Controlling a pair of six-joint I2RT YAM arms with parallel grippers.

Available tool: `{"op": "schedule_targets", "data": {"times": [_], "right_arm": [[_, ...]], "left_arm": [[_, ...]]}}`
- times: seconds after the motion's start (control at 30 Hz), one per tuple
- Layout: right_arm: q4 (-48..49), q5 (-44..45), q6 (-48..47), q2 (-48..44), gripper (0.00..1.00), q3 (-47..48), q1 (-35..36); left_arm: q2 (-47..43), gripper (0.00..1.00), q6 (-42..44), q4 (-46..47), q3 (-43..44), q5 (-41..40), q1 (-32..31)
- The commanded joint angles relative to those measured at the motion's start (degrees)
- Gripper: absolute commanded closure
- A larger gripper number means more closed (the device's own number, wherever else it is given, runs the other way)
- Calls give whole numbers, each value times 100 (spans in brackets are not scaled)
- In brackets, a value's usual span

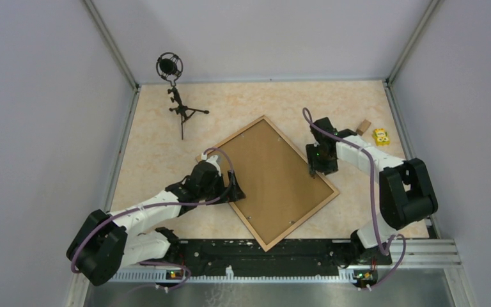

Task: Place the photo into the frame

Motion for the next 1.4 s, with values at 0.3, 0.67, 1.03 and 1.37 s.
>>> {"op": "schedule_targets", "data": {"times": [0.3,0.67,1.03,1.37], "right_arm": [[-76,306,-112,337,49,398,251],[-168,628,-197,590,53,443,401],[-248,1028,-270,823,55,418,562],[-102,1337,-106,999,73,412,697]], "left_arm": [[4,2,84,270,-41,38,23],[-70,2,60,268,-96,32,28],[-78,2,65,270,-83,9,29],[-71,2,25,295,-111,31,35]]}}
